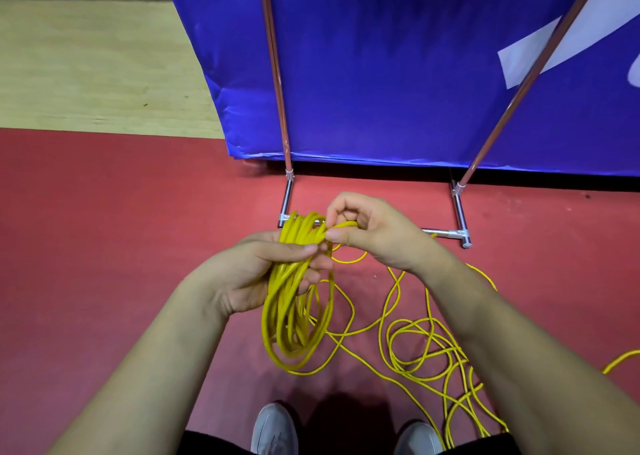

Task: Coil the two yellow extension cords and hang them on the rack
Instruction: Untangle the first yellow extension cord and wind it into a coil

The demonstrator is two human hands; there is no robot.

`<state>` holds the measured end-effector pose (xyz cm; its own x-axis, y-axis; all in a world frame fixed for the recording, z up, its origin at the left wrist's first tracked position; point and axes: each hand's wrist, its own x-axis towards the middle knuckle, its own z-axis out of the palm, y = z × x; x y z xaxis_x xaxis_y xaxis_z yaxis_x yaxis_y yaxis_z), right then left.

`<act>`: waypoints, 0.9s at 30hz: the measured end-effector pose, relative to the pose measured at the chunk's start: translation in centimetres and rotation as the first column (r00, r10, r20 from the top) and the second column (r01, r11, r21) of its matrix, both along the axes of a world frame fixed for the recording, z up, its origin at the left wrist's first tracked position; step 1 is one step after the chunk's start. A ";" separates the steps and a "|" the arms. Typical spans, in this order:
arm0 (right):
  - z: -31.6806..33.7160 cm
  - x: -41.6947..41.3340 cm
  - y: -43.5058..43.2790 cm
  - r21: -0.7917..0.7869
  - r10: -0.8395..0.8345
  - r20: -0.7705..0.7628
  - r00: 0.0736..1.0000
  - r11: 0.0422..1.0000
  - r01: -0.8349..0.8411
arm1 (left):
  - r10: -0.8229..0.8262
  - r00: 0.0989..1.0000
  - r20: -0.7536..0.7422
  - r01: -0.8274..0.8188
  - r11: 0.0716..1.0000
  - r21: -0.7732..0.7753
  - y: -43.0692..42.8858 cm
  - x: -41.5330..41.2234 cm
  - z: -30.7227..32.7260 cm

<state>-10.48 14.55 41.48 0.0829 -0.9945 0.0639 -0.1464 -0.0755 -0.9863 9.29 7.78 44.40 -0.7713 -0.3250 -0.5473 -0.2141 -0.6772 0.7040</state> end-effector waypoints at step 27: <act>-16.3 -3.6 3.2 0.537 -0.398 -0.171 0.901 0.729 0.424 | 0.367 0.913 -0.178 -0.346 0.928 0.135 -0.1 -1.3 0.6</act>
<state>-14.09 17.80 25.21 -0.3524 -0.7939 -0.4955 -0.0761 0.5520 -0.8304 7.95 7.66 44.97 -0.7091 -0.5508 -0.4403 0.1899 -0.7505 0.6330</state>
